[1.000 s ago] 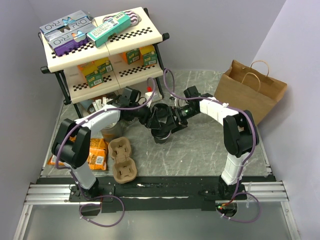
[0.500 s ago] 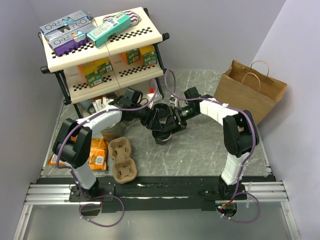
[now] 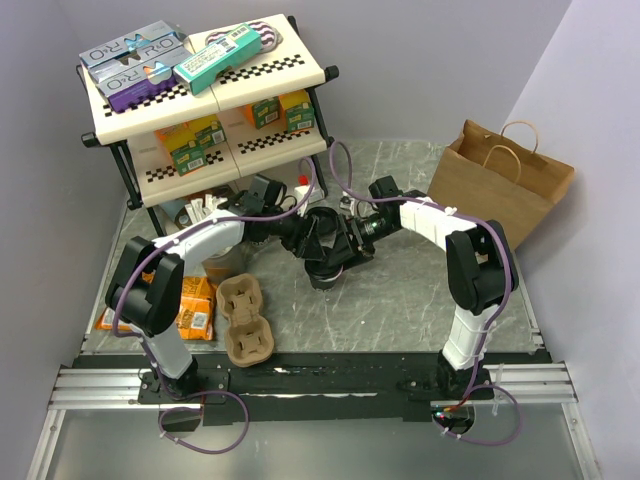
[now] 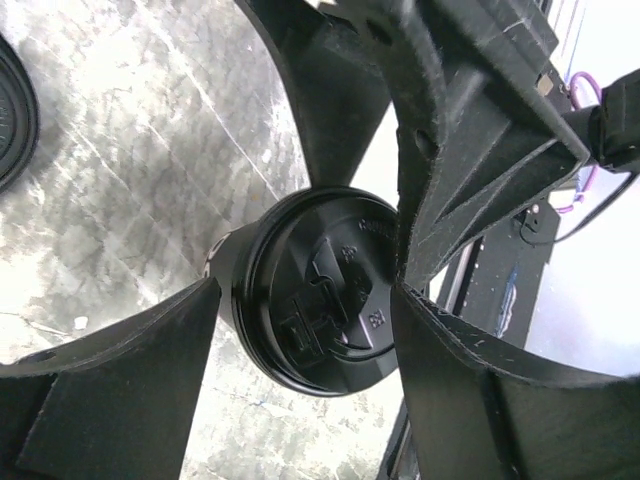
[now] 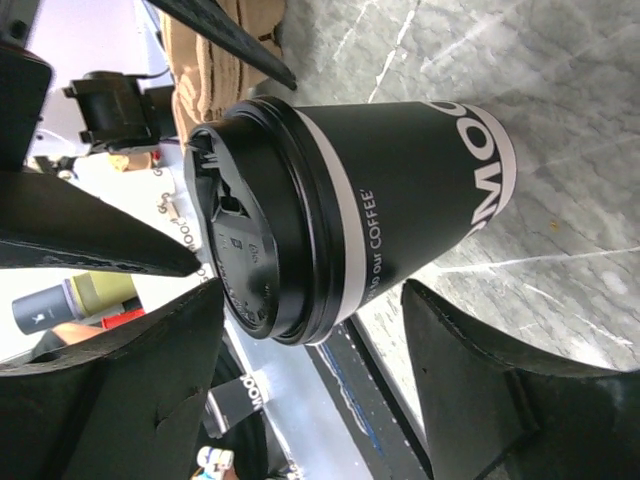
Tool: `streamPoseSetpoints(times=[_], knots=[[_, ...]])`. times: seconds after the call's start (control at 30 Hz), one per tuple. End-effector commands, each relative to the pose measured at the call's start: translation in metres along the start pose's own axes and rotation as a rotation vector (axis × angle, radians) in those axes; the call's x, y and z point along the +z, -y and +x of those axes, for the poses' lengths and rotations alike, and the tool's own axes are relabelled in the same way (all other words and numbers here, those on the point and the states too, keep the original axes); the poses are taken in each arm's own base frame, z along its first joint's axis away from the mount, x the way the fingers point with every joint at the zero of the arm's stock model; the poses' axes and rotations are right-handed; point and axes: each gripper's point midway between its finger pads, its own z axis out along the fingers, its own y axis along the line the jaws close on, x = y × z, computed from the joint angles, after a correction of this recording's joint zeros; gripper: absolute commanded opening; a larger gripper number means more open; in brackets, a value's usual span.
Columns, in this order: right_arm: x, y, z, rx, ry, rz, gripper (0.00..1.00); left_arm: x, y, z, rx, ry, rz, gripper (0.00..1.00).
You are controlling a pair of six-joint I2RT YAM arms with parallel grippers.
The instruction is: Pack the takeout coffee
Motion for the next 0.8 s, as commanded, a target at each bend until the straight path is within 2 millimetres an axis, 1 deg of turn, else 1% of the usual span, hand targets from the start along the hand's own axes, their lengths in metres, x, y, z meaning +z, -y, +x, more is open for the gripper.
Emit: streamPoseSetpoints(times=[0.0, 0.17, 0.23, 0.5, 0.53, 0.63, 0.77], knots=[[-0.006, -0.003, 0.003, -0.028, -0.001, 0.028, 0.77, -0.004, 0.002, -0.022, 0.07, 0.041, -0.016, 0.75], [-0.007, -0.003, 0.005, -0.018, -0.003, 0.032, 0.72, -0.005, 0.0, -0.018, 0.059, 0.039, -0.029, 0.75], [-0.008, -0.005, 0.005, -0.024, 0.001, 0.032, 0.71, -0.005, -0.001, -0.017, 0.063, 0.038, -0.035, 0.75], [-0.009, -0.008, 0.012, -0.019, -0.005, 0.015, 0.66, -0.002, -0.008, -0.005, 0.032, 0.001, -0.051, 0.73], [-0.008, -0.007, 0.013, -0.017, -0.008, 0.007, 0.62, -0.001, -0.007, -0.005, 0.032, 0.001, -0.048, 0.73], [-0.008, -0.014, 0.011, -0.014, -0.001, -0.036, 0.56, -0.001, -0.007, -0.002, 0.029, -0.003, -0.044, 0.73], [-0.007, -0.017, 0.008, -0.018, 0.005, -0.057, 0.55, 0.001, -0.007, 0.005, 0.01, -0.022, -0.037, 0.72]])
